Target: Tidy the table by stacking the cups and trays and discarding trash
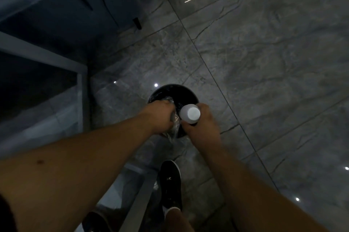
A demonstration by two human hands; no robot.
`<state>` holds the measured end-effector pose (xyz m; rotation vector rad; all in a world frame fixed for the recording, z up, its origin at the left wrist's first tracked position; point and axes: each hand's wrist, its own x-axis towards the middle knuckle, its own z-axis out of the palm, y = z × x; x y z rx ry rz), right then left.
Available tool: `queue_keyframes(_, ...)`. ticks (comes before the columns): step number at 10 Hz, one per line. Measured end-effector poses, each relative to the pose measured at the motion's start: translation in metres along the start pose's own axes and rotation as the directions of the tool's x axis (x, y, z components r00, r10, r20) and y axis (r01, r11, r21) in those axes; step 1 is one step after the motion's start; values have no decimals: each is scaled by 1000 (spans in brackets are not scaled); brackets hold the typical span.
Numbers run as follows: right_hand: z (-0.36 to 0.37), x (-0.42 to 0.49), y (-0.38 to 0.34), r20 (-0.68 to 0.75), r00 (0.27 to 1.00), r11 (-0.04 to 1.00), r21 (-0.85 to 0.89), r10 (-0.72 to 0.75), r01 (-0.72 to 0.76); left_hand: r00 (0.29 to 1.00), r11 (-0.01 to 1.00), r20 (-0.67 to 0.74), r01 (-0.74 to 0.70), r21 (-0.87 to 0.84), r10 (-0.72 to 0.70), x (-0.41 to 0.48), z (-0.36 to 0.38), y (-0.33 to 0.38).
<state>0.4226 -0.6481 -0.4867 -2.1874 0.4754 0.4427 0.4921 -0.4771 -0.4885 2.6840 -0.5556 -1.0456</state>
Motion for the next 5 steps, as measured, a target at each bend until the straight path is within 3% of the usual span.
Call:
queue_keyframes(3, 10, 6, 4, 53, 998, 995, -94, 27, -22, 995, 996, 59, 87, -25, -85, -1, -4, -3)
queue_keyframes(4, 1, -14, -7, 137, 989, 979, -202, 61, -32, 979, 989, 141, 148, -13, -145, -35, -19, 7)
queue_keyframes(5, -23, -44, -35, 282, 952, 903, -429, 118, 15, 944, 976, 250, 210, 56, -217, -82, -45, 18)
